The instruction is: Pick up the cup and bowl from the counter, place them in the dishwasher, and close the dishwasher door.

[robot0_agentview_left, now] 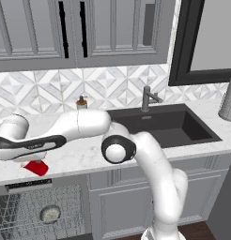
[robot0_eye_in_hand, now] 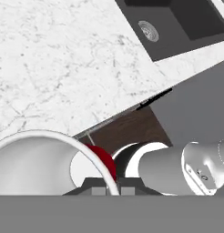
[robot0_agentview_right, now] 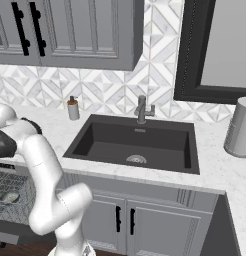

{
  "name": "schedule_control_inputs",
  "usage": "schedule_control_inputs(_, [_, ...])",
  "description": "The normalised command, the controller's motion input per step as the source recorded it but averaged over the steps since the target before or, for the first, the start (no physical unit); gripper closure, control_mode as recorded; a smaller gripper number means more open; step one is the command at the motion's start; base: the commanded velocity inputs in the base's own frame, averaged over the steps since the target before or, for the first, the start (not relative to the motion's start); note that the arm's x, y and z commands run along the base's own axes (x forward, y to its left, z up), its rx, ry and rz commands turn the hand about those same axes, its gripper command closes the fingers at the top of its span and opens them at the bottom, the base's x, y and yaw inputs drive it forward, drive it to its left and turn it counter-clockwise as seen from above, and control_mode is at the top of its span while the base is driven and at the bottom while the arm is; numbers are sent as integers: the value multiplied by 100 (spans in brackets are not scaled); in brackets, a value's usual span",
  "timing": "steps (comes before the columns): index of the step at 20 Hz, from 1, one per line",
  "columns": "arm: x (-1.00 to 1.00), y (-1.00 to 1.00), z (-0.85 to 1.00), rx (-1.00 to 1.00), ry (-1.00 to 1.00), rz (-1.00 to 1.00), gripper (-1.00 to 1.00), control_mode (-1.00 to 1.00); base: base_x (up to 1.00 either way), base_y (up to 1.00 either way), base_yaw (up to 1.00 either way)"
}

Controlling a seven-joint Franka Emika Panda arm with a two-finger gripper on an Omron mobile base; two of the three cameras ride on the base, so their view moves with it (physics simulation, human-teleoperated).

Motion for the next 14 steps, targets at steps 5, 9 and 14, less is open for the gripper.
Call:
schedule_control_inputs(5, [-100, -99, -16, 3, -8, -8, 100, -100, 0, 0, 0])
schedule_control_inputs(9, [-92, -77, -23, 8, -28, 12, 100, -100, 0, 0, 0])
schedule_control_inputs(14, [-26, -17, -16, 2, -4, 27, 100, -100, 0, 0, 0])
